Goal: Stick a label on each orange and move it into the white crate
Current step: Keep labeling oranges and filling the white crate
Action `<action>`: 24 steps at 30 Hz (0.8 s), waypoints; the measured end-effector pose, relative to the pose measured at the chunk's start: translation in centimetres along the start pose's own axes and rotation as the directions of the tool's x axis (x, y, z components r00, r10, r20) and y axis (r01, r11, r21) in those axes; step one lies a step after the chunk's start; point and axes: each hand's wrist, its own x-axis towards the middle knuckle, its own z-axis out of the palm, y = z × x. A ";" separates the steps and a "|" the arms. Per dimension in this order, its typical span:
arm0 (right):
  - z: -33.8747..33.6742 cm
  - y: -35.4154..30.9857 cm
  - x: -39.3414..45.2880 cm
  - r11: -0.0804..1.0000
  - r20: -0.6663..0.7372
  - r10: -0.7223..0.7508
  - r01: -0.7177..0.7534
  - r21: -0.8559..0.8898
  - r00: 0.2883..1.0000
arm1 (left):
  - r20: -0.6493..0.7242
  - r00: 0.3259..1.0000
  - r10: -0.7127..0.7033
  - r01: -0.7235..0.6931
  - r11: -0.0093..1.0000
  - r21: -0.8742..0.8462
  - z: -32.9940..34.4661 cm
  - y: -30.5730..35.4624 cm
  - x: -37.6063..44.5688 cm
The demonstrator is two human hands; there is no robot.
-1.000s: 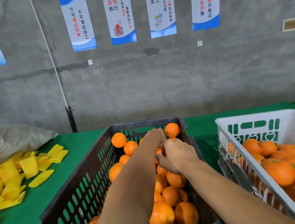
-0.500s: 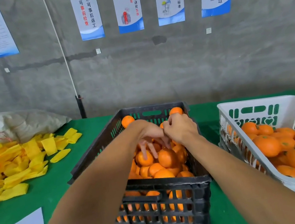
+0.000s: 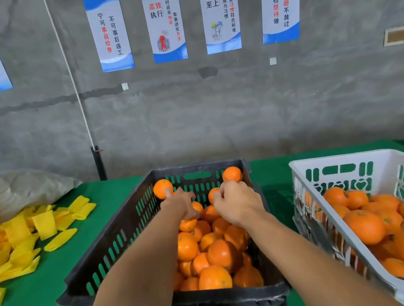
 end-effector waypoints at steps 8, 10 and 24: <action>0.1 -0.1 0.0 1.000 0.034 0.005 -0.004 -0.026 0.999 | 0.251 0.958 -0.139 0.092 0.978 0.189 -0.8 0.7 -1.7; -0.3 -0.3 -0.1 1.000 0.044 0.009 -0.008 -0.015 0.999 | 0.316 0.941 -0.123 0.065 0.980 0.188 -1.9 0.5 -3.4; -3.3 -2.0 -4.6 0.985 -0.038 -0.169 0.170 0.026 0.985 | 0.005 1.000 0.028 -0.023 0.895 -0.446 -2.1 -0.9 -18.7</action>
